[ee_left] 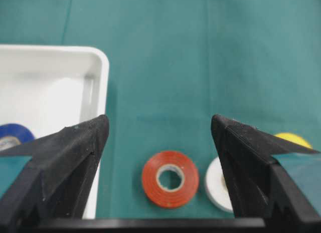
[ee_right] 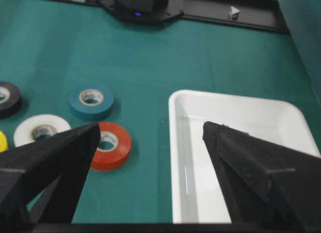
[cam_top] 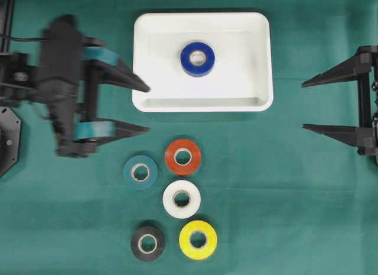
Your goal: Pick up the tape from a random location and place it into the white case.
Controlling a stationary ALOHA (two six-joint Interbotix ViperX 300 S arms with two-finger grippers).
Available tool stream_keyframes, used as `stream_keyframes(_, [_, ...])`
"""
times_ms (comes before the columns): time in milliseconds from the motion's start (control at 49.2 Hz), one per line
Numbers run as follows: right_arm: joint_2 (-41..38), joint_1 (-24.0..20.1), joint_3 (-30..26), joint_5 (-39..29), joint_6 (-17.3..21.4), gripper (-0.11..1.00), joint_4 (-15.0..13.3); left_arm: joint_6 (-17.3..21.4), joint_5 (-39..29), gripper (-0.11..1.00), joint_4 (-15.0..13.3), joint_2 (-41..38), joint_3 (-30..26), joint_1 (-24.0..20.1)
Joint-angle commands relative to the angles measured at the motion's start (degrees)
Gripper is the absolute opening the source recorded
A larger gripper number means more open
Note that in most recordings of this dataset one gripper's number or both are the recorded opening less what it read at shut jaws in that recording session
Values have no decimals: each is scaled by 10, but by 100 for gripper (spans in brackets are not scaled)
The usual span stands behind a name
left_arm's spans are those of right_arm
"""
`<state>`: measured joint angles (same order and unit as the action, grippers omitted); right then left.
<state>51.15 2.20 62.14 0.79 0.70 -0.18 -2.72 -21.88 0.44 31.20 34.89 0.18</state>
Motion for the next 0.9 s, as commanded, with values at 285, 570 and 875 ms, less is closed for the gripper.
stream_keyframes(285, [4,1,-15,-8,-1,93,-2,0,97,80,0,151,132,-11])
stream_keyframes(570, [9,0,2,-7,-3,93,-2,9,155,80,0,205,215,-15])
stream_keyframes(875, [11,0,31,1,-1,93,-2,46,228,80,-2,236,299,-15])
